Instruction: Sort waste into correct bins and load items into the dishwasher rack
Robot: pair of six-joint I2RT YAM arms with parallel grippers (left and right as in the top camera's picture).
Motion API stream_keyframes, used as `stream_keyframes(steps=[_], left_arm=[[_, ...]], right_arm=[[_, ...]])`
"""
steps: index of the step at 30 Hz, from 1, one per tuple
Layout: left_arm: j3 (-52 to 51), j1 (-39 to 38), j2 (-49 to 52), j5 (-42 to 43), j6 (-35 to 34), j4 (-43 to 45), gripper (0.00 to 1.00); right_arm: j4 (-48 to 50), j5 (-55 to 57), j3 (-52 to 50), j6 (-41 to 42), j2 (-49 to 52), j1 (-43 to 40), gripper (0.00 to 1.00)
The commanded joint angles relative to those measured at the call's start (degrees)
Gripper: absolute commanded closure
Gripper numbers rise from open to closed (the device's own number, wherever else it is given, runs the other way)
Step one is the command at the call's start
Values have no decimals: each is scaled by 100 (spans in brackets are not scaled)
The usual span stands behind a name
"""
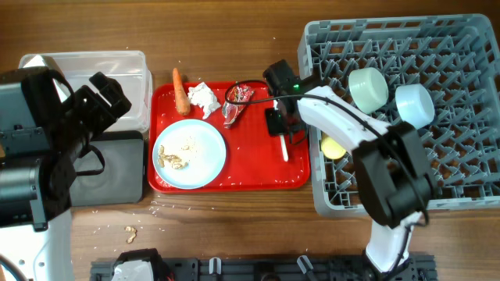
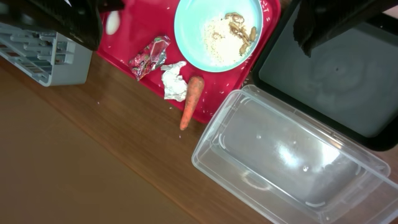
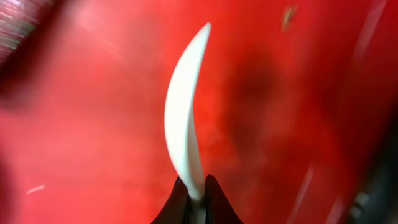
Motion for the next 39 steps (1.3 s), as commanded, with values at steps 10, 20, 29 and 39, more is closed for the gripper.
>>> stream_keyframes(steps=[10, 20, 29, 39], left_arm=[[39, 31, 17, -79, -55, 13, 0], [39, 31, 17, -79, -55, 13, 0], [37, 31, 17, -79, -55, 13, 0], [39, 31, 17, -79, -55, 13, 0]], right_arm=[[555, 1840, 103, -756, -2153, -953, 96], [516, 542, 192, -975, -1596, -1316, 36], [-686, -1248, 330, -968, -4710, -1303, 0], [-1478, 466, -201, -1488, -6382, -1307, 0]])
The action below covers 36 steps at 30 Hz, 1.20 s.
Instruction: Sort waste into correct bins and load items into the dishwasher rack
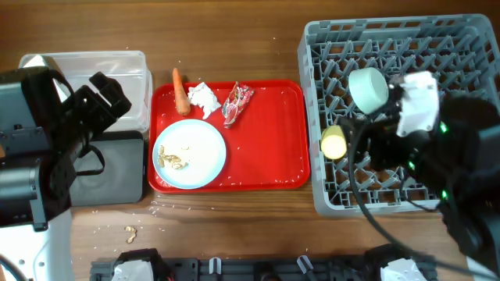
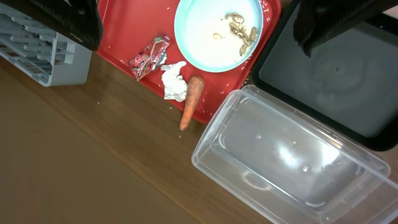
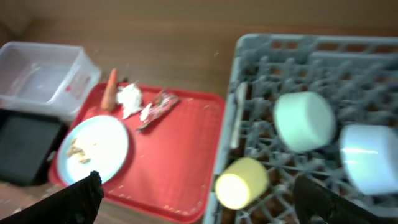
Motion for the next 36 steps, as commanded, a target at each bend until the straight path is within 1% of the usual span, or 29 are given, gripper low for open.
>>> stream_keyframes(steps=[1, 3, 6, 8, 10, 11, 13, 16, 19, 20, 23, 27, 36], left_arm=[[39, 31, 15, -79, -55, 15, 0], [39, 31, 15, -79, -55, 15, 0], [39, 31, 15, -79, -55, 13, 0], [37, 31, 15, -79, -55, 15, 0], [37, 31, 15, -79, -55, 15, 0], [39, 31, 15, -79, -55, 15, 0], [37, 31, 15, -79, -55, 15, 0], [39, 31, 15, -79, -55, 15, 0], [37, 31, 15, -79, -55, 15, 0], [37, 31, 15, -79, -55, 15, 0], [39, 31, 15, -79, -55, 15, 0], [37, 31, 15, -79, -55, 15, 0], [39, 33, 15, -79, -55, 15, 0]], right_arm=[[885, 632, -782, -564, -546, 15, 0], [1980, 616, -1674, -804, -1010, -13, 0], [3456, 507, -3342, -800, -1812, -20, 0], [4186, 319, -4350, -791, -2323, -20, 0], [4798, 275, -5147, -785, -2761, -20, 0], [5250, 208, -5718, -785, -3101, -20, 0], [5766, 111, -6411, -787, -3637, -20, 0], [6216, 114, -7235, -787, -4551, -20, 0], [6269, 111, -7748, -782, -5333, -20, 0], [6352, 111, -7840, -785, -5388, -20, 0], [6763, 111, -8100, -787, -5392, -20, 0], [6319, 114, -8096, -789, -5390, -20, 0], [6341, 114, -8091, -789, -5272, -20, 0]])
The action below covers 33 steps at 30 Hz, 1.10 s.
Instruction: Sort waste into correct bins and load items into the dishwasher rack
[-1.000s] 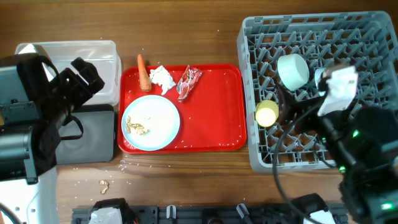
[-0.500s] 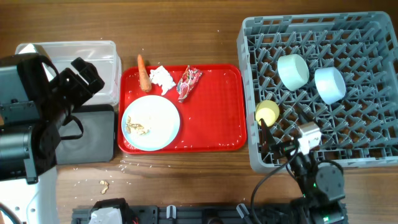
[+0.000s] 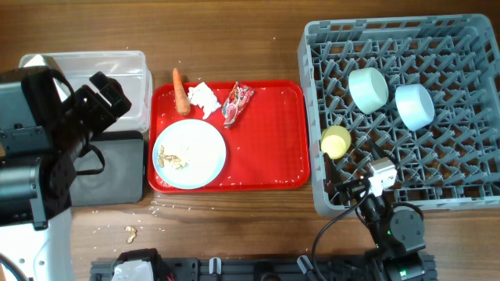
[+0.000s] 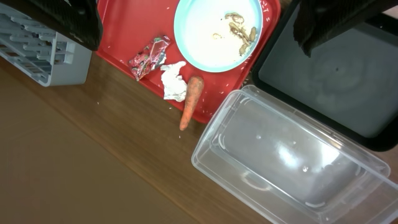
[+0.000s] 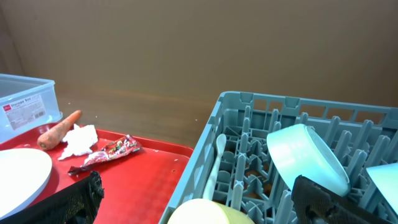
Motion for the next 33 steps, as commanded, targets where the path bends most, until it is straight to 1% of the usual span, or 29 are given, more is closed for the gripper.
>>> stream_keyframes(steps=[1, 7, 10, 12, 13, 15, 18, 19, 21, 22, 23, 24, 25, 26, 28, 30, 32, 33], left_arm=[[39, 31, 0, -79, -55, 15, 0], [37, 31, 0, -20, -116, 63, 0], [37, 31, 4, 662, -529, 706, 0], [31, -20, 114, 1327, -481, 1226, 0], [31, -160, 280, 1473, -485, 1392, 0], [31, -529, 673, 1333, -485, 1410, 0], [31, -1401, 1805, 520, -400, 1281, 0], [31, -1598, 2177, 501, -293, 1340, 0], [31, -1805, 2702, 538, -297, 1434, 0], [31, -1945, 3119, 538, -284, 1582, 4], [31, -2031, 3397, 525, -153, 1705, 11], [31, -2107, 3679, 525, -57, 1818, 16], [31, -2168, 3917, 516, -50, 1917, 18], [31, -2216, 4181, 483, -52, 2031, 20], [31, -2232, 4612, 354, -52, 2273, 21], [31, -2232, 4861, -13, -52, 2380, 28], [31, -2245, 5097, -326, -55, 2380, 28], [31, -2243, 5248, -330, -57, 2367, 28]], right_arm=[[11, -90, -7, -59, 22, -17, 0], [11, -90, -7, -59, 22, -17, 0], [11, -90, -7, -57, 22, -17, 0], [11, -90, -7, -57, 22, -17, 0], [13, -90, -7, -59, 22, -17, 0], [13, -90, -7, -57, 22, -17, 0], [11, -90, -7, -57, 22, -17, 0], [13, -90, -7, -57, 22, -17, 0], [13, -90, -7, -57, 22, -17, 0], [11, -90, -7, -57, 22, -17, 0], [13, -90, -7, -59, 22, -17, 0], [13, -90, -7, -59, 22, -17, 0], [13, -90, -7, -59, 22, -17, 0], [13, -90, -7, -57, 22, -17, 0], [13, -90, -9, -57, 22, -17, 0], [13, -90, -7, -57, 22, -17, 0], [11, -90, -7, -57, 22, -17, 0], [11, -90, -7, -57, 22, -17, 0]])
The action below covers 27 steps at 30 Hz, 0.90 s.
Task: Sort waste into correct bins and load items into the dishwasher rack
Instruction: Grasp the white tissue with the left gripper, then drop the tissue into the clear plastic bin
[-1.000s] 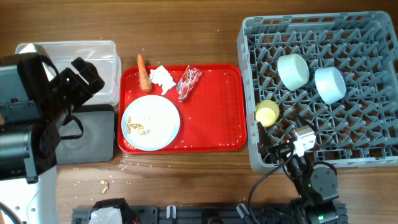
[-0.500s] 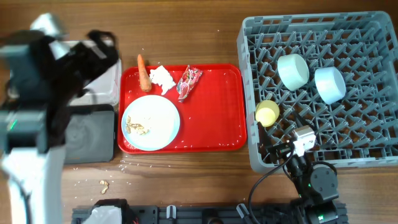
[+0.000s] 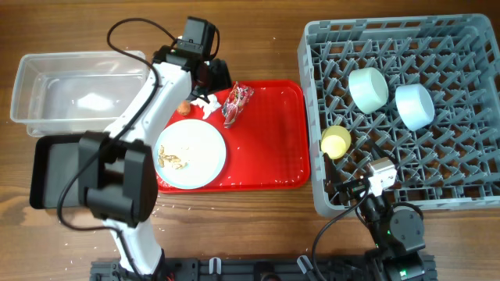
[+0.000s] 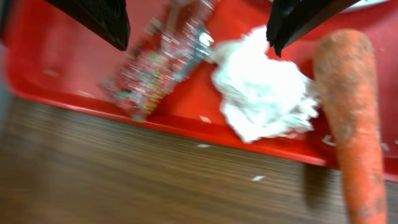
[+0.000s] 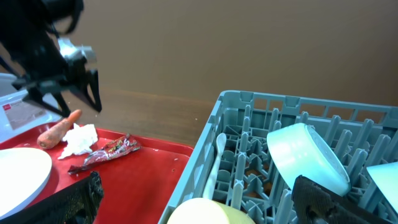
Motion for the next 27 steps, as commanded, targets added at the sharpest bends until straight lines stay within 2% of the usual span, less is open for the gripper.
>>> stream_keyframes(steps=[1, 5, 7, 9, 10, 12, 17, 22, 26, 27], left_arm=[[4, 0, 492, -487, 70, -37, 29], [2, 0, 813, -487, 48, -72, 35], [2, 0, 826, -457, 52, 7, 48], [85, 11, 758, -177, 61, -13, 83], [190, 42, 675, 57, 72, -111, 96], [472, 138, 428, 343, 72, -372, 96], [1003, 564, -402, 315, 74, -984, 96], [981, 1392, -800, -857, 72, -1370, 96], [874, 1950, -525, -1067, 72, -1217, 96], [874, 2044, -431, -1069, 72, -1202, 88]], right_arm=[[13, -90, -7, -57, 7, -17, 0], [13, -90, -7, -57, 7, -17, 0], [11, -90, -7, -59, 7, -17, 0], [11, -90, -7, -59, 7, -17, 1], [13, -90, -7, -57, 7, -17, 0], [13, -90, -7, -57, 7, -17, 0], [11, -90, -7, -57, 7, -17, 0], [13, -90, -7, -59, 7, -17, 0], [11, -90, -7, -57, 7, -17, 0], [13, -90, -7, -57, 7, -17, 0]])
